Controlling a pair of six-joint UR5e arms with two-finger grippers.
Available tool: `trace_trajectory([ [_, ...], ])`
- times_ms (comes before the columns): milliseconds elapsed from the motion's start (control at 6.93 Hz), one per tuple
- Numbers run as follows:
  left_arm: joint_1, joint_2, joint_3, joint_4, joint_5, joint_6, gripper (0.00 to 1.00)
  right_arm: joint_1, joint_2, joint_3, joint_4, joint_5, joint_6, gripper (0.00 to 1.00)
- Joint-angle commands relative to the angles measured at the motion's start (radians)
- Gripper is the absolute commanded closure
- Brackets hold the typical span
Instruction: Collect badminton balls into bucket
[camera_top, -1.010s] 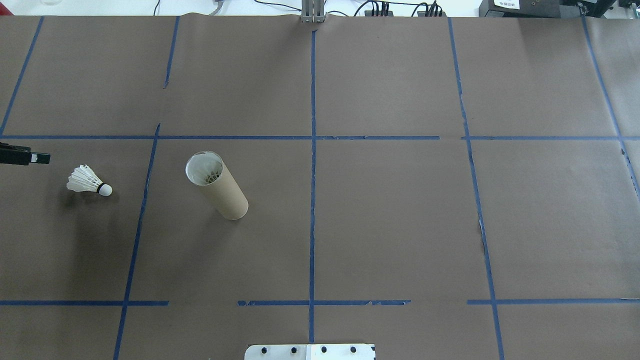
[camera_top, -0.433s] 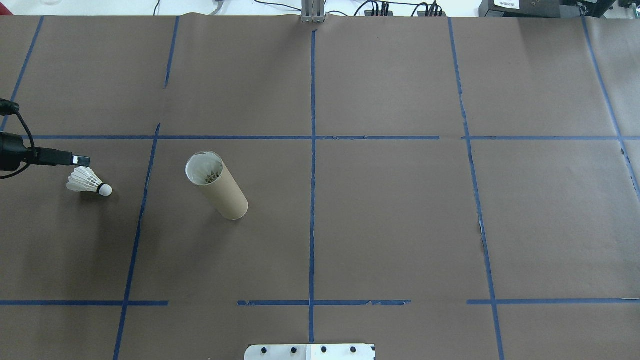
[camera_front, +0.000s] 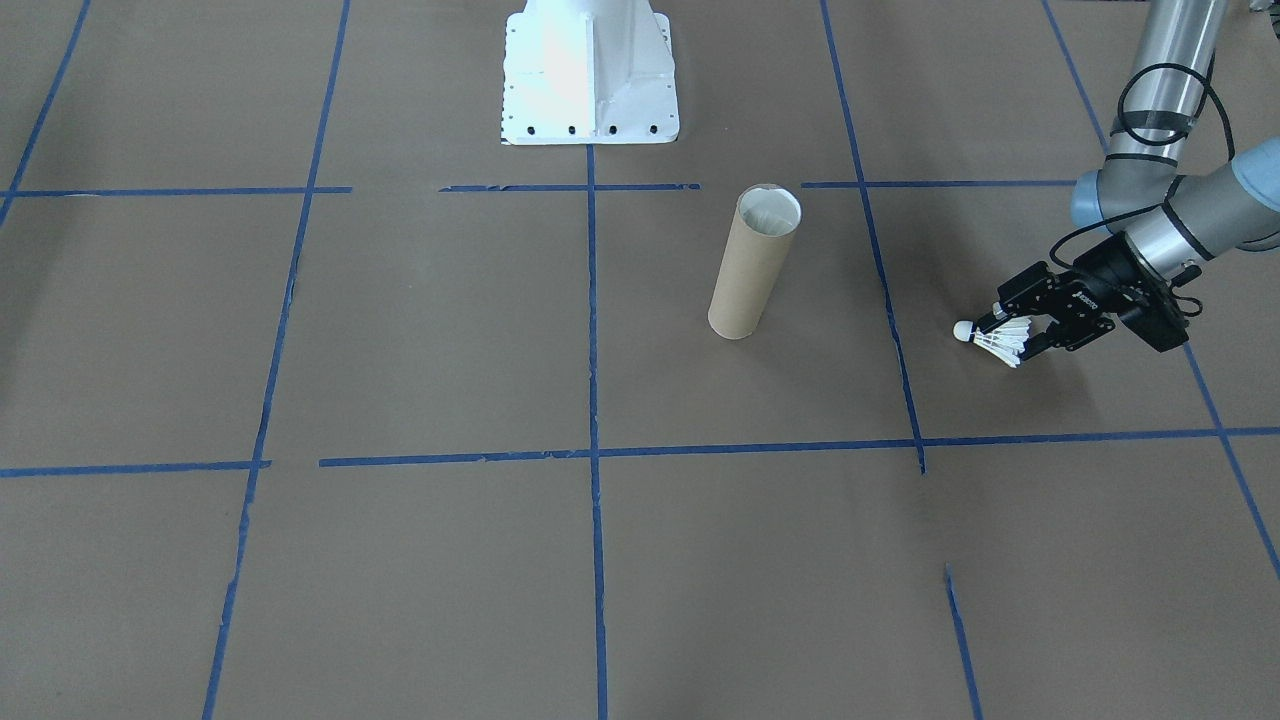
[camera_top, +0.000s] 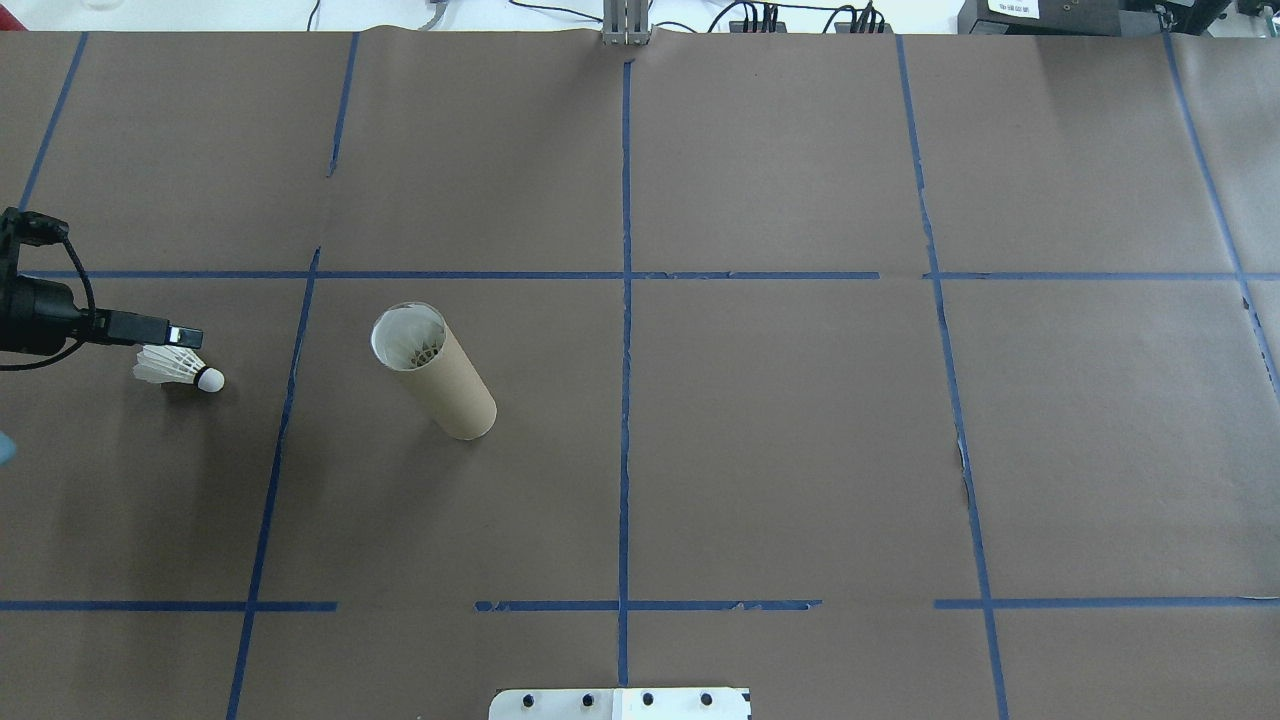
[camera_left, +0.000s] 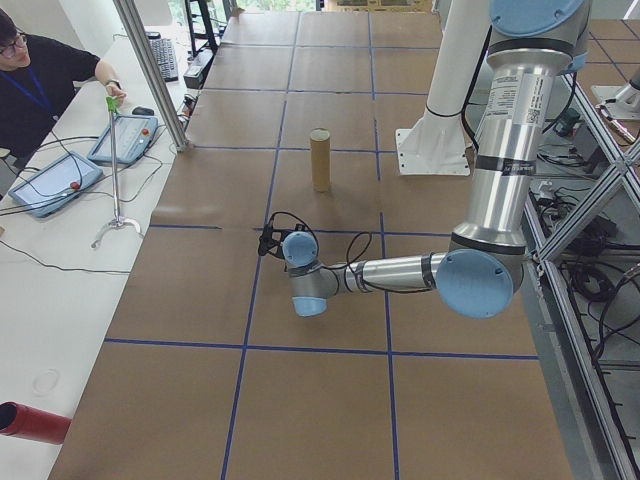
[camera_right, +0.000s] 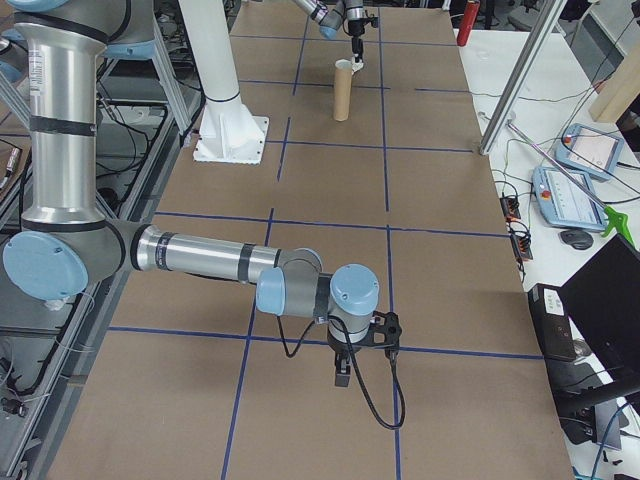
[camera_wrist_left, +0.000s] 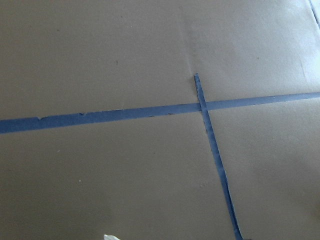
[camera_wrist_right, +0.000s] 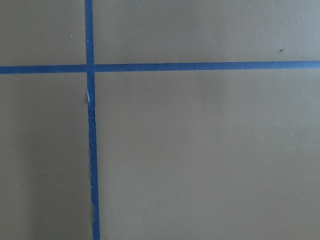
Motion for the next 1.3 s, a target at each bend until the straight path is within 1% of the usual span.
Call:
trace_trajectory([
  [0,0.006,0.007,-0.002,0.002,-0.007,-0.011,0.29,0.0,0.0,0.0,0.0,0.0,0.0,0.0],
  [144,0.006,0.012,-0.004,0.0,-0.018,-0.014,0.62,0.0,0.0,0.0,0.0,0.0,0.0,0.0],
  [289,0.006,0.015,-0.007,0.0,-0.035,-0.012,0.81,0.0,0.0,0.0,0.0,0.001,0.0,0.0],
  [433,0.006,0.023,-0.013,0.0,-0.039,-0.012,0.86,0.0,0.0,0.0,0.0,0.0,0.0,0.0],
  [577,0.006,0.024,-0.025,0.0,-0.039,-0.012,0.86,0.0,0.0,0.0,0.0,0.0,0.0,0.0],
  [722,0.006,0.026,-0.037,0.002,-0.061,-0.012,0.86,0.0,0.0,0.0,0.0,0.001,0.0,0.0],
  [1010,0.005,0.026,-0.059,0.012,-0.062,-0.014,0.86,0.0,0.0,0.002,0.0,0.0,0.0,0.0],
  [1155,0.005,0.026,-0.088,0.027,-0.068,-0.049,0.86,0.0,0.0,0.002,0.0,0.0,0.0,0.0],
])
